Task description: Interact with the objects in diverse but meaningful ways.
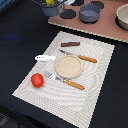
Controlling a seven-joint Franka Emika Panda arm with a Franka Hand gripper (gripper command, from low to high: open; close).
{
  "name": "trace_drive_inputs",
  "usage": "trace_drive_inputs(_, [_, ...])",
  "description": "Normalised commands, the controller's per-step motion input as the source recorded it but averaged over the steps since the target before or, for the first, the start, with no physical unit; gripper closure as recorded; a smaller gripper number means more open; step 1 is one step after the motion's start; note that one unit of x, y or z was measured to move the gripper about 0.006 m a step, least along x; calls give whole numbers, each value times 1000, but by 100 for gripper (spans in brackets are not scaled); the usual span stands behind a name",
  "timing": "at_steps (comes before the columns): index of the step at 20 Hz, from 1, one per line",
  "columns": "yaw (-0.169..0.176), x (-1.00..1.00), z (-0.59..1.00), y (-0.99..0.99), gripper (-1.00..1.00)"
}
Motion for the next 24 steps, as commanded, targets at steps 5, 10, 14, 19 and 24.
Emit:
trace_drive_inputs(5, [-89,437,323,377,100])
trace_drive_inputs(10, [-138,353,256,258,100])
trace_drive_inputs(14, [-138,355,194,255,100])
trace_drive_inputs(19, [-53,333,47,247,100])
trace_drive_inputs(24, [-57,466,107,402,100])
